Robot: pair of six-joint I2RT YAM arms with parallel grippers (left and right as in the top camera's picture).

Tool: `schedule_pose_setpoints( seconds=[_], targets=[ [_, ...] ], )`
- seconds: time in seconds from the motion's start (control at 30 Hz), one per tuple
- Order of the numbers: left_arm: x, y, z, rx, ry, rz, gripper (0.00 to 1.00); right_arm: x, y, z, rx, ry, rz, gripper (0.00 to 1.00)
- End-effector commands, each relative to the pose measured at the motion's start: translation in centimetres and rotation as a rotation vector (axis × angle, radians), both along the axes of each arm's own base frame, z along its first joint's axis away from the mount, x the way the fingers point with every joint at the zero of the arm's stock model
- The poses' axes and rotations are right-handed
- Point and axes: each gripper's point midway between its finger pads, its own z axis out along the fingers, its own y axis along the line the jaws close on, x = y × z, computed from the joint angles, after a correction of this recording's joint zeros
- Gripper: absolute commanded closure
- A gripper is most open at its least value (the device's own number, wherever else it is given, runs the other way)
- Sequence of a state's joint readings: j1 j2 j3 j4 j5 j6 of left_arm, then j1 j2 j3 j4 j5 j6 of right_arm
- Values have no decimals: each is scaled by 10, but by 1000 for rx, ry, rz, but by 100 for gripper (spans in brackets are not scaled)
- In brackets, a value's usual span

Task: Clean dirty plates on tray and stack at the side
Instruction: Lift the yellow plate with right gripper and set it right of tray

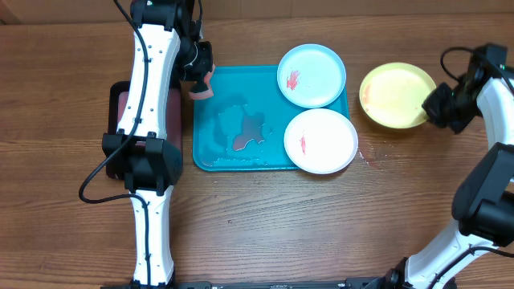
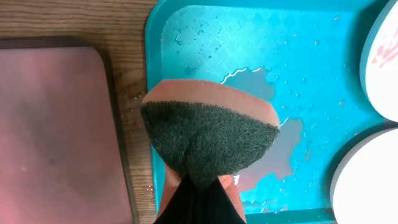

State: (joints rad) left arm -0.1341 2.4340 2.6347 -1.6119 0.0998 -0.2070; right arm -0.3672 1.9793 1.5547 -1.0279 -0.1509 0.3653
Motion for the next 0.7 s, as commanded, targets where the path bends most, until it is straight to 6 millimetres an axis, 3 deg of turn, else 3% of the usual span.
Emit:
schedule_pose_setpoints(
  seconds=[0.0,0.17,0.3,0.33,0.37,0.4,0.43,0.53,0.67],
  targets=[
    [1,-1,9,0,-23,8,96,-6,-2,-10,12,-20,2,96],
    [2,-1,9,-3,-24,30,96,-15,-2,-38,14,-18,-6,96],
    [4,-2,9,-6,-33,41,96,-17,5,-48,14,-18,9,96],
    [4,-2,9,-7,-34,40,96,-16,6,-48,13,-19,12,90],
    [5,-2,9,-7,-35,40,96,-15,7,-47,17,-24,14,71],
    [5,-2,9,-7,-36,39,96,-13,10,-45,35,-33,19,55],
    [5,-2,9,-7,-36,40,96,-11,13,-41,53,-39,22,49],
    [5,-2,9,-7,-38,39,96,-9,14,-24,68,-32,24,43],
    [5,-2,9,-7,-38,39,96,-6,14,19,65,-39,34,41]
  ],
)
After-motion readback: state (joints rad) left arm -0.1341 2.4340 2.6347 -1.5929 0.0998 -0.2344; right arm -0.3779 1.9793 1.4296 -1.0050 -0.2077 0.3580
